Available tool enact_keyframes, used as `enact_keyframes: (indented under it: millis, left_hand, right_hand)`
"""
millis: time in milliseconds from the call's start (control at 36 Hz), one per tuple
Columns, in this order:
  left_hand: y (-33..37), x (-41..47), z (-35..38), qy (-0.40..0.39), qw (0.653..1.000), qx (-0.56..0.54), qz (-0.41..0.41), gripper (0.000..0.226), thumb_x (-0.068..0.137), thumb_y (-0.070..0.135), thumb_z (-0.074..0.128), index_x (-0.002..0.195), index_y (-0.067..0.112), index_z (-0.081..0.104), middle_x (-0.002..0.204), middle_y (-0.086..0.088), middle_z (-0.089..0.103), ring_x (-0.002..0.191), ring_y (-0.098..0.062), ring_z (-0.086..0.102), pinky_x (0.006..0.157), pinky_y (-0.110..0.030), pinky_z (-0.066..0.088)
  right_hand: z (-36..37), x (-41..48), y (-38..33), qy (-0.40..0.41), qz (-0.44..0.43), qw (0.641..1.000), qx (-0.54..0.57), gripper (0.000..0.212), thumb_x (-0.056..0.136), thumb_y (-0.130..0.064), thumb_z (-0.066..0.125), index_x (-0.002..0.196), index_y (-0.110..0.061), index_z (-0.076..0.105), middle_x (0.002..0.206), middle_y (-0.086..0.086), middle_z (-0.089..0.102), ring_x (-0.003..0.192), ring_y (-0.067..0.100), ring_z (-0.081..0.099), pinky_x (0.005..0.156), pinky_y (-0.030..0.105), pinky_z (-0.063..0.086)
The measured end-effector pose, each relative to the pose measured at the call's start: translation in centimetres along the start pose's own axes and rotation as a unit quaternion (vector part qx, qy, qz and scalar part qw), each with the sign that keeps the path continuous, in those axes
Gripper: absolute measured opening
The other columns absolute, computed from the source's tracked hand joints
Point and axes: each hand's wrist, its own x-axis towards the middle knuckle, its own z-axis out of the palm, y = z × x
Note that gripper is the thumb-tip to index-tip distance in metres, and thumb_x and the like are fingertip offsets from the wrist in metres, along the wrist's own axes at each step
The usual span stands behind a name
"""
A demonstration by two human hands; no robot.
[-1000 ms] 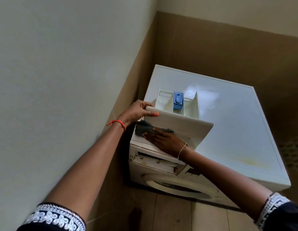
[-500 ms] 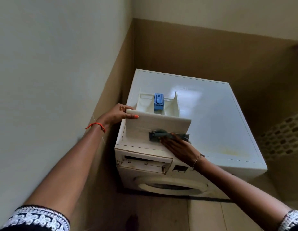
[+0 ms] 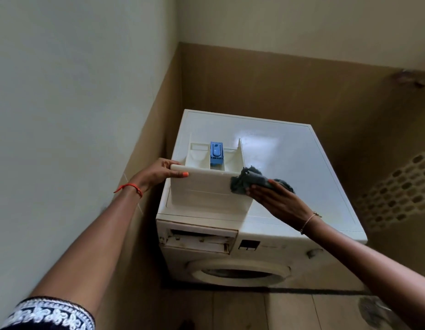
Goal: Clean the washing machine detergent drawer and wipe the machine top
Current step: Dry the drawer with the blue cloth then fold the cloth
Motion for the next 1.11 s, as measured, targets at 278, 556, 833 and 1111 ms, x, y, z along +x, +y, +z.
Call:
enact_keyframes:
  millis: [278, 556, 833, 1111]
  left_hand:
    - [0.1, -0.3, 0.0, -0.009, 1.000, 0.007, 0.008, 0.015, 0.082, -0.001, 0.064, 0.094, 0.007, 0.067, 0.068, 0.011, 0.069, 0.072, -0.001, 0.061, 0.063, -0.007, 0.048]
    - [-0.2, -0.4, -0.1, -0.012, 1.000, -0.021, 0.019, 0.013, 0.083, -0.002, 0.062, 0.090, 0.008, 0.066, 0.069, 0.010, 0.070, 0.066, 0.005, 0.064, 0.063, -0.006, 0.047]
    - [-0.2, -0.5, 0.0, -0.009, 1.000, -0.023, 0.007, 0.009, 0.083, 0.003, 0.064, 0.088, 0.011, 0.066, 0.064, 0.015, 0.070, 0.065, 0.008, 0.063, 0.063, -0.003, 0.046]
    - [0.1, -0.7, 0.2, -0.008, 1.000, -0.009, -0.003, 0.008, 0.084, 0.006, 0.062, 0.088, 0.012, 0.065, 0.083, 0.000, 0.066, 0.081, -0.007, 0.059, 0.065, -0.005, 0.048]
  right_hand:
    - [-1.8, 10.4, -6.2, -0.013, 0.022, 0.999, 0.027, 0.076, 0.082, 0.003, 0.043, 0.148, -0.015, 0.009, 0.154, 0.001, 0.011, 0.142, 0.018, 0.009, 0.115, 0.052, -0.008]
    - [-1.7, 11.0, -6.8, -0.052, 0.055, 0.997, -0.003, 0.073, 0.087, -0.002, 0.029, 0.146, -0.009, -0.014, 0.157, -0.006, 0.002, 0.142, 0.023, -0.010, 0.111, 0.055, -0.009]
    - [-0.7, 5.5, -6.5, -0.024, 0.205, 0.976, 0.075, 0.066, 0.091, 0.013, 0.016, 0.149, -0.012, -0.001, 0.157, 0.008, -0.013, 0.144, 0.022, -0.011, 0.114, 0.052, -0.008]
    - [-4.2, 10.2, -9.8, -0.014, 0.586, 0.703, 0.402, 0.094, 0.064, 0.004, 0.019, 0.145, -0.019, -0.022, 0.152, -0.007, -0.028, 0.142, 0.012, -0.019, 0.116, 0.034, -0.013]
